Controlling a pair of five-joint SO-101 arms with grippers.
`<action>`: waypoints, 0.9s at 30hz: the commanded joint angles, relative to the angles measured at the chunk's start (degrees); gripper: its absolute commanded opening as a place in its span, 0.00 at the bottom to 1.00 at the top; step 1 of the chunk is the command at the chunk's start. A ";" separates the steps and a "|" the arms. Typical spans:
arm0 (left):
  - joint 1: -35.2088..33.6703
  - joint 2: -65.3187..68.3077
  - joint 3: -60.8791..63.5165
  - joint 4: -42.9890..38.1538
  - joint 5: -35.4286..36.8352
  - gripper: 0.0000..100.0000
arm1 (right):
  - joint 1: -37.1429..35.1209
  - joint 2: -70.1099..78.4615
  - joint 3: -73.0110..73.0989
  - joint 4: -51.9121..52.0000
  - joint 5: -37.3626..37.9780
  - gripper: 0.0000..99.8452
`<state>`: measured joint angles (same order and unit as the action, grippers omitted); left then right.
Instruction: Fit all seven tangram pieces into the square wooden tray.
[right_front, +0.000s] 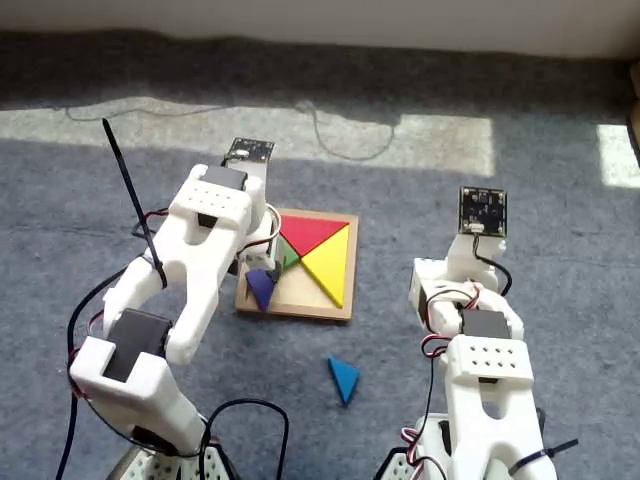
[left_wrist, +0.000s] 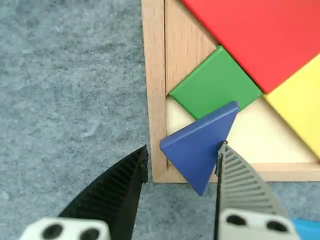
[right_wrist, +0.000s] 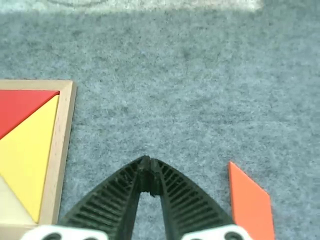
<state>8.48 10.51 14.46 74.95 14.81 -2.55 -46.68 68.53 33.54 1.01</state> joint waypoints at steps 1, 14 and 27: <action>-0.84 -0.48 -2.95 1.49 0.70 0.23 | 0.57 -1.36 -0.40 -1.27 0.62 0.01; -1.98 -11.21 -0.66 4.66 0.18 0.23 | 0.57 -1.36 -0.57 -1.27 0.62 0.01; -3.12 -14.02 6.99 2.11 -18.99 0.23 | 0.57 -1.36 -0.48 -1.27 0.62 0.01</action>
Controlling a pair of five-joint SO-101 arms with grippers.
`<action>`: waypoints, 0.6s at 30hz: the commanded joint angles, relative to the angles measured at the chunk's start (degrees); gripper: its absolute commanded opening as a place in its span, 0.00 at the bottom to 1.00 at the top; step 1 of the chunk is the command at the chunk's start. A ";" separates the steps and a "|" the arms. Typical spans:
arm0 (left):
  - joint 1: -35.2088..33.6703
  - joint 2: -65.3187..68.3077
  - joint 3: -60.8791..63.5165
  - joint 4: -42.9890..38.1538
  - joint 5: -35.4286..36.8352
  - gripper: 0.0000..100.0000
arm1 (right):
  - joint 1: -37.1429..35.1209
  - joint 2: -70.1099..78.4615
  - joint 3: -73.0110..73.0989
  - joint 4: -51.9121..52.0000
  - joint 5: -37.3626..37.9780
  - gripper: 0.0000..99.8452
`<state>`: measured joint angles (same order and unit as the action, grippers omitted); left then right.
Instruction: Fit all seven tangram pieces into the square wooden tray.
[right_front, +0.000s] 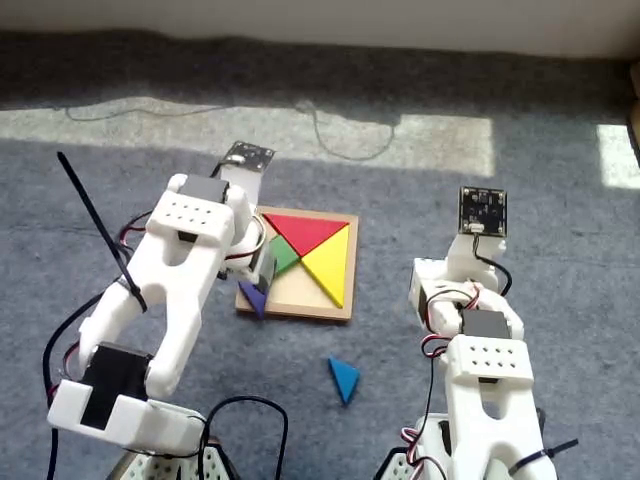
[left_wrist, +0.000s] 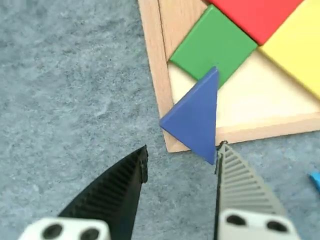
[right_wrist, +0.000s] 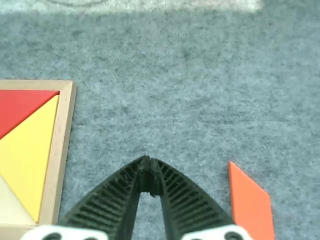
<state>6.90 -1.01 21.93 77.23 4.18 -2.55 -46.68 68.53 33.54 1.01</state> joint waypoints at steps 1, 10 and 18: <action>-2.51 -2.51 -0.57 -0.44 -9.85 0.23 | 0.57 -1.36 -0.48 -1.27 0.62 0.01; -4.53 -2.51 2.95 -0.79 -20.48 0.23 | 0.57 -1.36 -0.48 -1.27 0.62 0.01; -4.35 -2.51 10.07 -9.93 -20.92 0.23 | 0.57 -1.36 -0.57 -1.27 0.70 0.01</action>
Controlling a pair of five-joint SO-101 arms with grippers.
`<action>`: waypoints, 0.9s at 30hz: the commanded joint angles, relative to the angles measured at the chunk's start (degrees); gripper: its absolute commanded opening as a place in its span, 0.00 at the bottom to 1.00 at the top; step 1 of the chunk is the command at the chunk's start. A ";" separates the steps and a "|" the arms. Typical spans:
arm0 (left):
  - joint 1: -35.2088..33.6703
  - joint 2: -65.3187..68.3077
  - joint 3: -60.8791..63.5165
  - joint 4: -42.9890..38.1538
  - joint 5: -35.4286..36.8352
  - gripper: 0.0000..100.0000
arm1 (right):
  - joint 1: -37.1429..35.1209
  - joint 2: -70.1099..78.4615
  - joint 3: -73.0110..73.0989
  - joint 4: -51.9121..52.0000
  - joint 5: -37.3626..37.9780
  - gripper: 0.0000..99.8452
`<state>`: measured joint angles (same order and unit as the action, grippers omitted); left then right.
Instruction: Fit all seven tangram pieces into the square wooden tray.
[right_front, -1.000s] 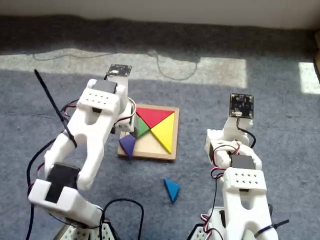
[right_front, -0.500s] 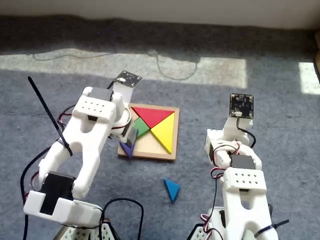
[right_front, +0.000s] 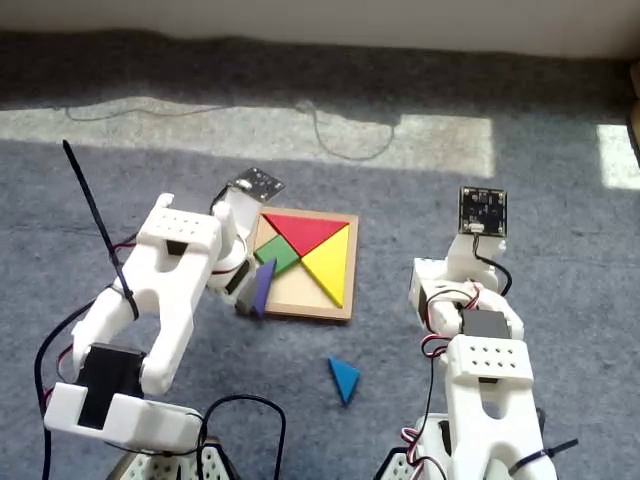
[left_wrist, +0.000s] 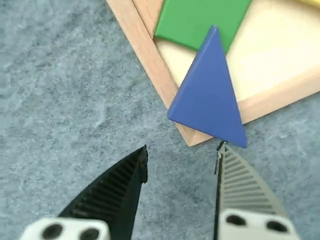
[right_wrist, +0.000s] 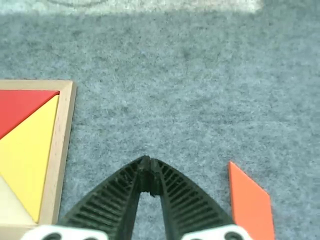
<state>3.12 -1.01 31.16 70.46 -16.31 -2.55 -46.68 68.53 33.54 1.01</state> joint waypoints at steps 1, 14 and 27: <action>-0.40 -2.51 0.92 -3.52 -0.26 0.23 | 0.57 -1.36 -0.66 -1.27 0.70 0.01; 1.45 -2.24 1.01 -5.89 7.30 0.23 | 0.57 -1.36 -0.66 -1.27 0.70 0.01; 3.91 -2.42 0.66 -5.89 11.69 0.23 | 0.57 -1.36 -0.48 -1.27 0.70 0.01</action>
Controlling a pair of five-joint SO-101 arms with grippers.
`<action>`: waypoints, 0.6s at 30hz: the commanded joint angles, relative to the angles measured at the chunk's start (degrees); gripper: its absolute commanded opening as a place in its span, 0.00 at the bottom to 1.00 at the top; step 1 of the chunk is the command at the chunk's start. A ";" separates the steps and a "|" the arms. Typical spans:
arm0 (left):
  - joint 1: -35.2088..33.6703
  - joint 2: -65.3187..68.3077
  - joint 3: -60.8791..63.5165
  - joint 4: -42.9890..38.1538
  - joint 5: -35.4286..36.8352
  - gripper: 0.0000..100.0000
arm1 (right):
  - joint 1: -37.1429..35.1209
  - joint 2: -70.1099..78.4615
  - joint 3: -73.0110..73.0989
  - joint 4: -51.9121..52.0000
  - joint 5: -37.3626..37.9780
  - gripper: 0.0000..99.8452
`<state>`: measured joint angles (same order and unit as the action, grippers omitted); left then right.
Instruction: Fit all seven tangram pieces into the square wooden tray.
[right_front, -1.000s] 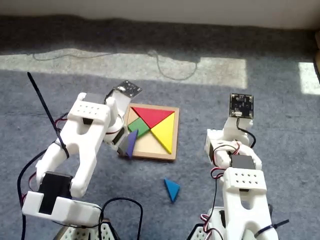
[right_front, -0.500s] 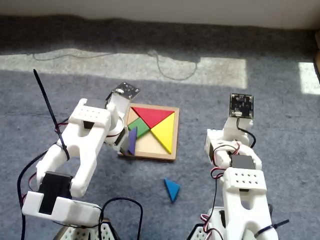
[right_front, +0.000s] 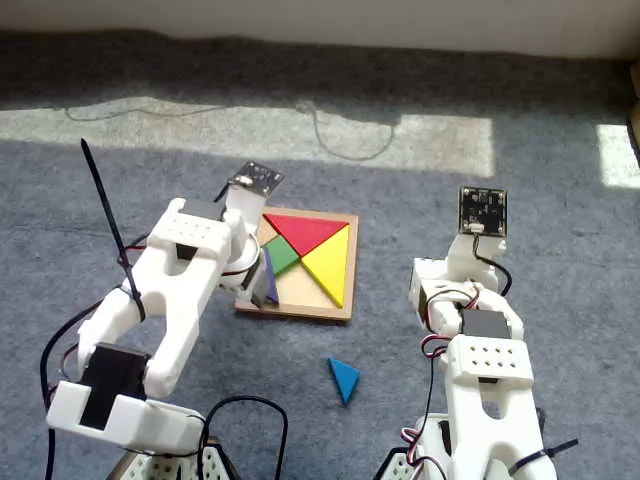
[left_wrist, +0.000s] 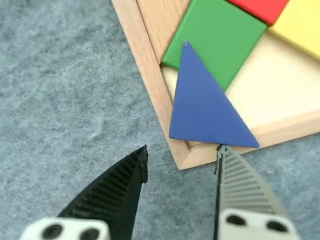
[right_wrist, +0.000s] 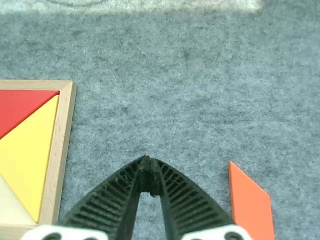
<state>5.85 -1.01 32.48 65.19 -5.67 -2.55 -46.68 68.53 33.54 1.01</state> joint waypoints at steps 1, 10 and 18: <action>1.36 -2.42 -0.75 -0.62 1.05 0.23 | 0.57 -1.36 -0.48 -1.27 0.70 0.01; 7.16 -2.42 -1.98 -0.62 1.23 0.23 | 0.57 -1.36 -0.48 -1.27 0.70 0.01; 5.76 -2.51 -8.22 0.79 5.98 0.23 | 0.57 -1.36 -0.48 -1.27 0.70 0.01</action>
<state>12.35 -1.01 29.85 65.19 -1.98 -2.55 -46.68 68.53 33.54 1.01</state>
